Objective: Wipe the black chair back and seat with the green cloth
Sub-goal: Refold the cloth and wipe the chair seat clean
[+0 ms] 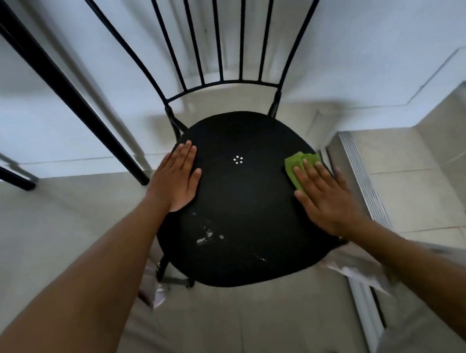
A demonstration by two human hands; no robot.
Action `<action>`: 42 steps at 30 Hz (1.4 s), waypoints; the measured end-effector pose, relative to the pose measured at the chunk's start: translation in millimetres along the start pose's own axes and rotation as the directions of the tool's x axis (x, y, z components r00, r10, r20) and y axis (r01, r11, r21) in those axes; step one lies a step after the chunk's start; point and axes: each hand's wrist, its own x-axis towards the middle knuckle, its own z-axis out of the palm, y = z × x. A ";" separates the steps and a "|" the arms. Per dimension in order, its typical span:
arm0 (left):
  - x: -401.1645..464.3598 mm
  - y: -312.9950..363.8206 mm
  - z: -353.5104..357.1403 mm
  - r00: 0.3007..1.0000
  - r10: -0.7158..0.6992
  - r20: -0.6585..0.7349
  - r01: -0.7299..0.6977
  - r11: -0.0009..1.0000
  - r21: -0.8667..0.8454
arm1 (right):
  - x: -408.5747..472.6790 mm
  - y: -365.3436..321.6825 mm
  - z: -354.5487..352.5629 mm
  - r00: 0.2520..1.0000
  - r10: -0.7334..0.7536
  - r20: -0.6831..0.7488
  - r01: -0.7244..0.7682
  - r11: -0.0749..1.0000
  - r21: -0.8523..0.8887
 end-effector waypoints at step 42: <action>-1.4 1.0 1.4 1.000 -0.007 -0.020 0.006 0.999 -0.033 | -85.7 -51.3 27.2 0.804 -0.590 0.072 0.593 0.805 -0.028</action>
